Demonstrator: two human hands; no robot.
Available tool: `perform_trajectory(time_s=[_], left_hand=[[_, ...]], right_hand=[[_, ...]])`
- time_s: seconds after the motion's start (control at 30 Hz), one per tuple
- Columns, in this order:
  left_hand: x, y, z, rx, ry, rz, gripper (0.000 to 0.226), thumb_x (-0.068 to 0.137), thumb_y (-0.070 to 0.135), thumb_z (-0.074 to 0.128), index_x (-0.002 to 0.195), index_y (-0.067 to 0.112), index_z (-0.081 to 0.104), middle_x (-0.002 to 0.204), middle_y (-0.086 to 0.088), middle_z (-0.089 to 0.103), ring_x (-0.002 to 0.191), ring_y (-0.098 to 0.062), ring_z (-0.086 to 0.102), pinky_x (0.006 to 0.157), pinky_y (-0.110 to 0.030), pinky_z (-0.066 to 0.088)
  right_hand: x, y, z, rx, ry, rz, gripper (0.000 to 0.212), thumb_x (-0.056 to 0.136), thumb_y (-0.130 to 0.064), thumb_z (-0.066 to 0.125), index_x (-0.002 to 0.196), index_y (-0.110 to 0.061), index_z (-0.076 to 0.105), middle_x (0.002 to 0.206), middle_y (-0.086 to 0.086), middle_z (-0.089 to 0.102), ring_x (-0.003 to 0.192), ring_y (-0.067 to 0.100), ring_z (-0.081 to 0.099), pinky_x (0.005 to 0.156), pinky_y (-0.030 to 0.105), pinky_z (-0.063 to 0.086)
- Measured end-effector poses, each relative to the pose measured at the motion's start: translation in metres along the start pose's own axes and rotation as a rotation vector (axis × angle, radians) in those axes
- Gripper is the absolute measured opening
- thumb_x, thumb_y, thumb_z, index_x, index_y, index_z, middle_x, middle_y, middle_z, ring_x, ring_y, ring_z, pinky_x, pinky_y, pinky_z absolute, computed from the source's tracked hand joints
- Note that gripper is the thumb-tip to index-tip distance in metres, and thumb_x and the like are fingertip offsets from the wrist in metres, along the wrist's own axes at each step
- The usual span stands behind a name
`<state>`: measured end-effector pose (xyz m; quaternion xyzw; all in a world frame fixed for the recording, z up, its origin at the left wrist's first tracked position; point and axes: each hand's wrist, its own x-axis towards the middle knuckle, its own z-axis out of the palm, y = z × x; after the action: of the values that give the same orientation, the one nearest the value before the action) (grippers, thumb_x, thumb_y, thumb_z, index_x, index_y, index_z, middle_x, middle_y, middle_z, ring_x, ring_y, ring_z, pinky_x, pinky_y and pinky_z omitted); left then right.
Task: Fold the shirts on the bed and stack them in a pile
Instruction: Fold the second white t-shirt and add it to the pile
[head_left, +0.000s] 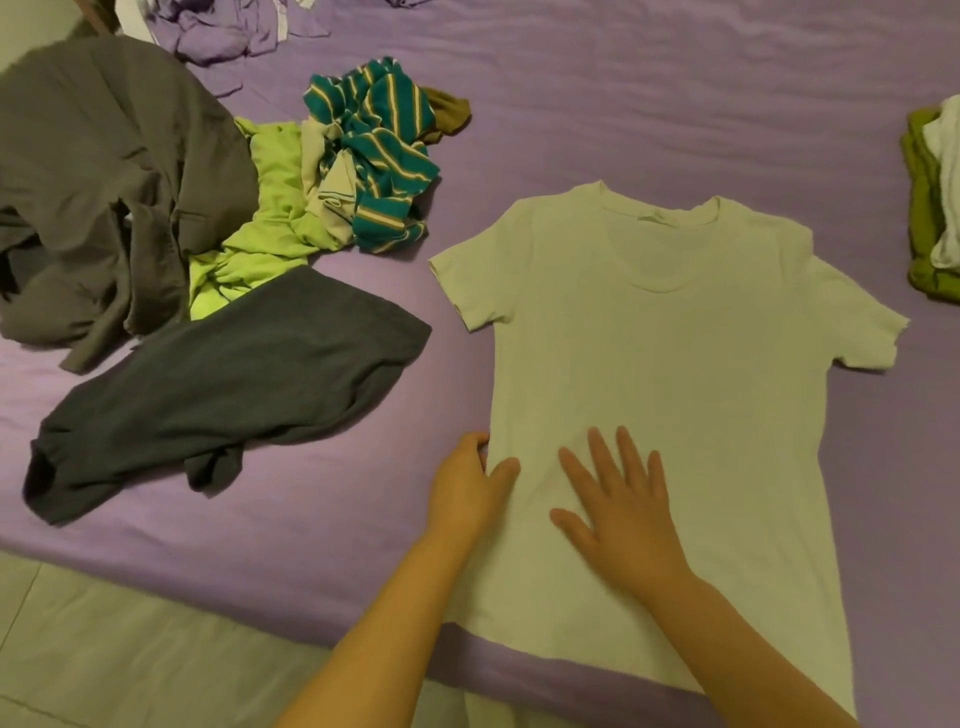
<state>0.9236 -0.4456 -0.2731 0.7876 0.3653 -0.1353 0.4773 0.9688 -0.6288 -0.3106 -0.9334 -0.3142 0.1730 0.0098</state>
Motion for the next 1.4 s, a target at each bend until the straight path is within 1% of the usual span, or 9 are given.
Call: perform_trajectory(time_s=[0.17, 0.33, 0.53, 0.63, 0.73, 0.87, 1.03, 1.2, 1.4], left_hand=[[0.045, 0.044, 0.01, -0.23, 0.064, -0.042, 0.045, 0.089, 0.02, 0.063, 0.129, 0.016, 0.044, 0.11, 0.008, 0.054, 0.095, -0.01, 0.053, 0.078, -0.022, 0.043], [0.071, 0.049, 0.005, -0.136, 0.294, -0.091, 0.036, 0.092, 0.014, 0.054, 0.128, 0.014, 0.051, 0.12, 0.0, 0.058, 0.108, -0.017, 0.055, 0.084, -0.021, 0.04], [0.092, 0.073, -0.002, -0.372, 0.366, -0.263, 0.067, 0.09, 0.018, 0.059, 0.147, 0.01, 0.024, 0.089, -0.002, 0.058, 0.084, -0.014, 0.057, 0.077, -0.023, 0.044], [0.123, 0.09, -0.015, -0.474, 0.468, -0.328, 0.076, 0.089, 0.021, 0.062, 0.148, 0.005, 0.017, 0.113, -0.011, 0.06, 0.11, -0.027, 0.057, 0.096, -0.034, 0.043], [0.152, 0.105, -0.025, -0.422, 0.502, -0.307, 0.075, 0.089, 0.024, 0.064, 0.146, 0.002, 0.021, 0.134, -0.013, 0.048, 0.121, -0.028, 0.048, 0.093, -0.032, 0.039], [0.193, 0.114, -0.042, -0.479, 0.471, -0.424, 0.052, 0.085, 0.028, 0.066, 0.125, 0.0, 0.047, 0.119, -0.008, 0.057, 0.104, -0.027, 0.056, 0.084, -0.034, 0.046], [0.209, 0.128, -0.058, -0.212, 0.467, -0.084, 0.039, 0.095, 0.03, 0.05, 0.11, -0.005, 0.053, 0.109, -0.026, 0.057, 0.1, -0.041, 0.055, 0.082, -0.048, 0.047], [0.219, 0.123, -0.071, 0.021, 0.475, -0.022, 0.024, 0.101, 0.031, 0.034, 0.087, 0.013, 0.04, 0.071, 0.003, 0.044, 0.069, -0.018, 0.045, 0.059, -0.032, 0.033], [0.209, 0.117, -0.069, 0.02, 0.406, 0.118, 0.035, 0.1, 0.03, 0.04, 0.066, 0.03, 0.034, 0.065, 0.008, 0.042, 0.057, -0.006, 0.038, 0.05, -0.024, 0.024]], right_hand=[[0.054, 0.035, -0.011, -0.048, 0.007, -0.095, 0.071, 0.09, -0.069, 0.017, 0.149, -0.03, 0.018, 0.155, 0.014, 0.018, 0.143, 0.036, 0.007, 0.11, 0.06, 0.005], [0.076, 0.048, -0.024, -0.068, 0.013, -0.376, 0.066, 0.091, -0.067, 0.022, 0.147, -0.033, 0.027, 0.155, 0.01, 0.021, 0.144, 0.034, 0.01, 0.108, 0.063, 0.012], [0.132, 0.048, -0.039, -0.025, 0.015, -0.217, 0.063, 0.094, -0.061, 0.009, 0.144, -0.027, 0.029, 0.151, 0.015, 0.03, 0.141, 0.037, 0.016, 0.107, 0.061, 0.013], [0.146, 0.044, -0.043, -0.095, -0.015, -0.393, 0.062, 0.091, -0.064, 0.018, 0.141, -0.032, 0.034, 0.15, 0.011, 0.034, 0.14, 0.037, 0.018, 0.105, 0.061, 0.014], [0.157, 0.047, -0.048, -0.068, 0.003, -0.291, 0.063, 0.093, -0.063, 0.012, 0.14, -0.03, 0.036, 0.149, 0.009, 0.037, 0.14, 0.034, 0.019, 0.105, 0.058, 0.015], [0.182, 0.055, -0.058, -0.02, 0.048, -0.125, 0.065, 0.094, -0.062, 0.008, 0.144, -0.026, 0.027, 0.15, 0.012, 0.033, 0.14, 0.034, 0.017, 0.107, 0.057, 0.015], [0.224, 0.034, -0.079, -0.004, 0.084, -0.061, 0.073, 0.091, -0.069, 0.009, 0.145, -0.023, 0.025, 0.151, 0.013, 0.031, 0.14, 0.038, 0.024, 0.106, 0.059, 0.015], [0.267, 0.007, -0.082, 0.023, 0.048, -0.033, 0.084, 0.088, -0.072, 0.006, 0.142, -0.015, 0.035, 0.147, 0.016, 0.038, 0.136, 0.04, 0.033, 0.105, 0.059, 0.014], [0.272, 0.013, -0.081, -0.02, 0.011, -0.005, 0.086, 0.085, -0.075, 0.006, 0.143, -0.015, 0.027, 0.148, 0.016, 0.037, 0.136, 0.039, 0.032, 0.106, 0.062, 0.016]])
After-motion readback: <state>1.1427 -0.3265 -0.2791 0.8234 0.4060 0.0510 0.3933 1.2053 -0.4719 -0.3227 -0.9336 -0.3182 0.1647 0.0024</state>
